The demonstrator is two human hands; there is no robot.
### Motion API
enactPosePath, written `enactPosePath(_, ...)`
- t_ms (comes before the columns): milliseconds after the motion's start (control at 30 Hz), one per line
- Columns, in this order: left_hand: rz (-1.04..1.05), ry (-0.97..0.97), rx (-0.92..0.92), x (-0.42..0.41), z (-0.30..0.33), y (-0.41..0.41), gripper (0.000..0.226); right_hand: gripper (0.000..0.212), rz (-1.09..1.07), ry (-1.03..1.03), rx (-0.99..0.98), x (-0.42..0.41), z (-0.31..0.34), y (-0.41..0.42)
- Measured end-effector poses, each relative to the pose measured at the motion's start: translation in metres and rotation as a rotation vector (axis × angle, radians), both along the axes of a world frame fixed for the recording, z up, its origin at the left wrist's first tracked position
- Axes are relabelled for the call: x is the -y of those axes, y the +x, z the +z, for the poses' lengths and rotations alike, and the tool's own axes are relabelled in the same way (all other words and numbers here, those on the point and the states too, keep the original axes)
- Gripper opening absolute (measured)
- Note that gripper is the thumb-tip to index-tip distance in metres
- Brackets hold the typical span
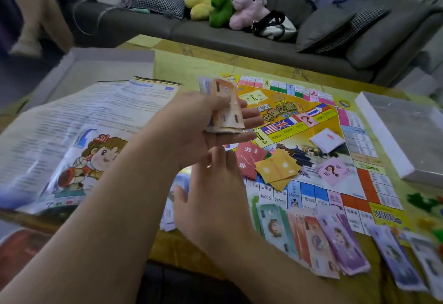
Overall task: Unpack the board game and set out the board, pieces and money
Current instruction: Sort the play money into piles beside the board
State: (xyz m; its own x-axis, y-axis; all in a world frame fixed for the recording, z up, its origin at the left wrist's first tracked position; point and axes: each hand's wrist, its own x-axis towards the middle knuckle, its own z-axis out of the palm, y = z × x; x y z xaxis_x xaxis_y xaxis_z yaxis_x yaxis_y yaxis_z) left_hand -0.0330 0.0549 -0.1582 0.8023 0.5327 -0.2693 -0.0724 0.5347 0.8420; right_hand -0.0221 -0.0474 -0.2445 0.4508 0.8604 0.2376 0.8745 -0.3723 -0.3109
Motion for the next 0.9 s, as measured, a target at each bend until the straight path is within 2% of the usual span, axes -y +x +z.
enactPosePath(67,-0.047,0.021,0.042,0.006,0.000,0.003,0.031,0.036,-0.066,-0.009,-0.168,0.020,0.015,0.018)
enactPosePath(167,-0.100,0.073,0.094,0.023,0.000,0.009,0.028,0.020,-0.168,0.028,-0.574,0.067,0.041,0.063)
enactPosePath(267,-0.198,0.106,0.096,0.050,-0.004,0.020,0.026,0.028,-0.212,0.211,-0.843,0.119,0.061,0.118)
enactPosePath(333,-0.282,0.139,0.081,0.070,-0.010,0.026,0.026,0.008,-0.187,0.384,-1.001,0.142,0.069,0.143)
enactPosePath(367,-0.317,0.158,0.067,0.084,-0.012,0.033,0.025,0.013,-0.155,0.444,-1.043,0.154,0.071,0.151)
enactPosePath(433,-0.346,0.200,0.042,0.103,-0.018,0.036,0.022,0.036,-0.103,0.482,-1.034,0.162,0.064,0.159)
enactPosePath(467,-0.367,0.214,0.029,0.115,-0.021,0.044,0.021,0.038,-0.108,0.506,-0.997,0.168,0.062,0.163)
enactPosePath(633,-0.382,0.116,-0.027,0.138,-0.027,0.060,0.025,0.023,-0.154,0.518,-0.878,0.183,0.052,0.172)
enactPosePath(700,-0.358,0.041,-0.022,0.142,-0.025,0.064,0.023,0.026,-0.189,0.504,-0.830,0.190,0.052,0.178)
enactPosePath(800,-0.376,0.127,-0.047,0.145,-0.027,0.068,0.021,0.023,-0.192,0.474,-0.857,0.194,0.051,0.183)
enactPosePath(900,-0.358,0.213,-0.086,0.143,-0.033,0.072,0.018,0.006,-0.183,0.481,-0.921,0.192,0.050,0.182)
